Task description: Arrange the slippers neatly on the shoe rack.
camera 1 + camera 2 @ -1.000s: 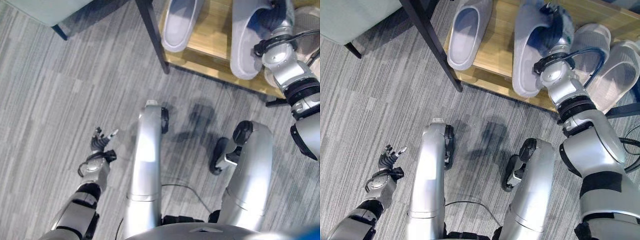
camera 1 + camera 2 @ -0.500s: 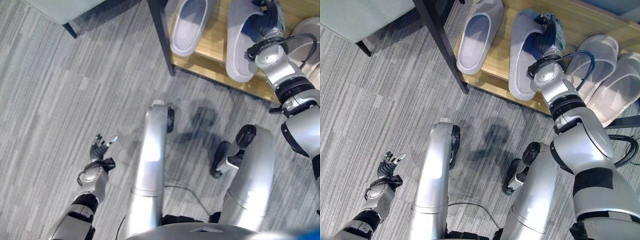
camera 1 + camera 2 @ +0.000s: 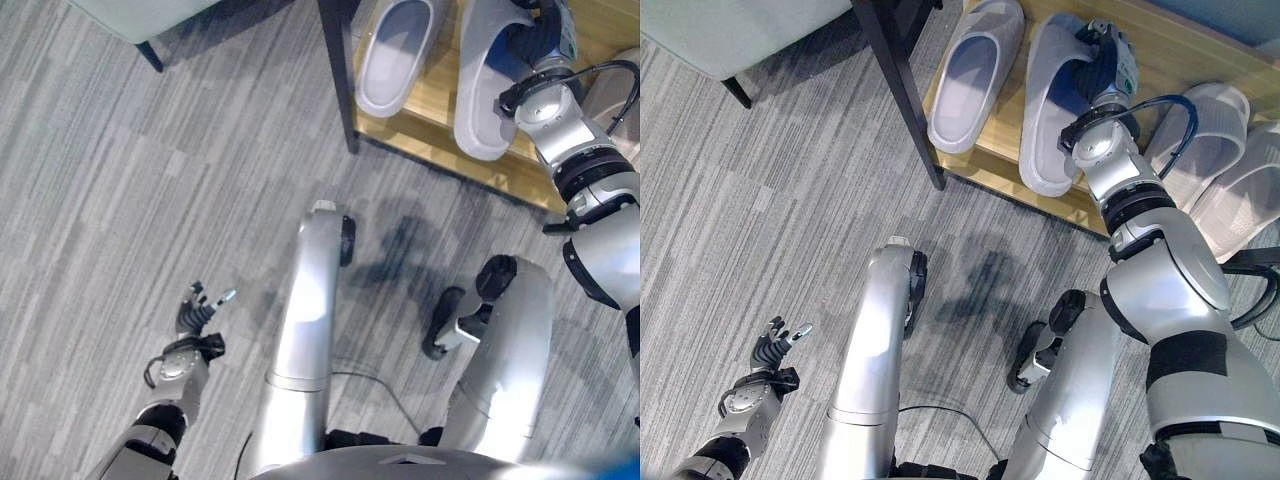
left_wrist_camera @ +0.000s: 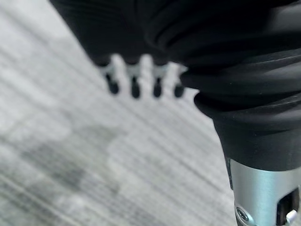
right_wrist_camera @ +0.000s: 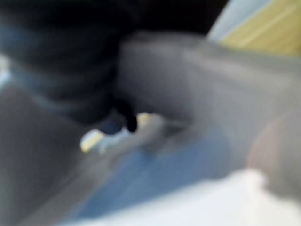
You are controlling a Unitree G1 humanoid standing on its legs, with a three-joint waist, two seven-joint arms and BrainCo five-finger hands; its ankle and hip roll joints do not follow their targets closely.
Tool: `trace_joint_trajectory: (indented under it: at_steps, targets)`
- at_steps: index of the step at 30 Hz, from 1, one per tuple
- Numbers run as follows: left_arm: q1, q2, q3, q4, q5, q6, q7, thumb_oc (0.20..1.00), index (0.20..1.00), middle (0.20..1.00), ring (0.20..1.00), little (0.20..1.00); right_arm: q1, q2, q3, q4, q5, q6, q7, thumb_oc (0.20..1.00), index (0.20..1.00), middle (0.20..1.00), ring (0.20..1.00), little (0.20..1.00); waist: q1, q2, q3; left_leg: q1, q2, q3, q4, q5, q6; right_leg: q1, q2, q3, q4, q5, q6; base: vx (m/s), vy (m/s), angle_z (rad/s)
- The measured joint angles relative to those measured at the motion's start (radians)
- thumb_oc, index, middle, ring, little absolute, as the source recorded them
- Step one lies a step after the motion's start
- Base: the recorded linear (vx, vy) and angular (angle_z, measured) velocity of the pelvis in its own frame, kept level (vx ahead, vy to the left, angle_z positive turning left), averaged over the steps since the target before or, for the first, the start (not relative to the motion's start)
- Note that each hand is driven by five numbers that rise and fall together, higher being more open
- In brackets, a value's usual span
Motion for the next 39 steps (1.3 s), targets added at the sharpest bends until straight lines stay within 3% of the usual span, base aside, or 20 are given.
trace_joint_trajectory:
  at_steps: [4,5,14,21,25,30,34,37,39]
  targets:
    - [0.003,0.000,-0.004,0.040,0.009,-0.001,0.000,1.000,1.000,1.000,1.000,1.000,0.000,0.031,0.000,0.007,0.019,-0.002,-0.001,0.200,0.200,0.200,0.200,0.200,0.000,-0.024,-0.020,-0.002,0.000,0.000,-0.001,-0.002,-0.002,-0.002,0.000,0.000,-0.001,-0.001,0.000,0.00,0.022,0.00]
    - [0.002,0.000,-0.013,0.055,0.019,-0.002,0.000,1.000,1.000,1.000,1.000,1.000,-0.002,0.039,0.001,0.021,0.025,-0.005,0.000,1.000,1.000,1.000,1.000,1.000,0.001,-0.030,-0.024,-0.004,-0.001,0.001,-0.001,-0.002,-0.002,-0.002,-0.001,0.000,-0.003,-0.001,0.000,0.02,0.093,0.02]
    - [0.025,0.000,-0.037,0.057,-0.044,0.004,-0.080,1.000,1.000,1.000,1.000,1.000,-0.027,0.063,0.000,0.068,0.262,-0.026,0.090,1.000,1.000,1.000,1.000,1.000,-0.005,-0.037,-0.027,-0.017,-0.006,0.004,0.001,-0.005,0.000,-0.009,-0.009,0.001,-0.009,-0.003,-0.001,-0.01,0.034,0.00]
    - [0.030,-0.006,-0.045,0.073,-0.045,0.025,-0.106,1.000,1.000,1.000,1.000,1.000,-0.047,0.073,0.031,0.171,0.303,-0.024,0.127,1.000,1.000,1.000,1.000,1.000,-0.015,-0.040,-0.030,-0.021,0.004,0.005,0.022,-0.011,0.005,-0.014,0.001,0.008,0.009,-0.003,0.000,-0.03,0.052,-0.04]
    - [0.031,-0.020,-0.073,0.132,-0.046,0.057,-0.117,1.000,1.000,1.000,1.000,1.000,-0.089,0.146,0.036,0.248,0.302,0.003,0.130,1.000,1.000,1.000,1.000,1.000,-0.035,-0.041,-0.030,-0.020,0.008,0.004,0.020,-0.012,0.004,-0.018,0.005,0.008,0.010,-0.003,0.000,-0.03,0.033,-0.02]
    - [0.031,-0.023,-0.073,0.144,-0.046,0.067,-0.121,1.000,1.000,1.000,1.000,1.000,-0.089,0.159,0.032,0.246,0.296,0.014,0.134,1.000,1.000,1.000,1.000,1.000,-0.031,-0.041,-0.030,-0.020,0.008,0.004,0.022,-0.012,0.004,-0.018,0.005,0.007,0.012,-0.003,-0.001,-0.01,0.012,0.00]
    - [0.031,-0.023,-0.073,0.144,-0.046,0.066,-0.120,1.000,1.000,1.000,1.000,1.000,-0.089,0.158,0.031,0.221,0.295,0.013,0.132,1.000,1.000,1.000,1.000,1.000,-0.033,-0.041,-0.030,-0.020,0.008,0.004,0.022,-0.012,0.004,-0.017,0.005,0.008,0.011,-0.003,-0.001,0.00,0.000,0.00]
    - [0.036,-0.022,-0.063,0.143,-0.044,0.064,-0.116,1.000,1.000,1.000,1.000,1.000,-0.045,0.110,0.062,0.006,0.155,0.001,0.067,1.000,1.000,1.000,1.000,1.000,-0.045,-0.041,-0.030,-0.019,0.009,0.004,0.022,-0.013,0.004,-0.018,0.007,0.008,0.010,-0.003,-0.001,-0.02,-0.001,-0.01]
    - [0.049,-0.020,-0.048,0.099,-0.042,0.057,-0.106,1.000,1.000,1.000,1.000,1.000,0.038,0.048,0.010,-0.170,0.069,-0.013,0.026,1.000,1.000,1.000,1.000,1.000,-0.037,-0.043,-0.031,-0.017,0.009,0.004,0.021,-0.013,0.005,-0.015,0.007,0.008,0.009,-0.003,-0.001,-0.02,-0.035,0.00]
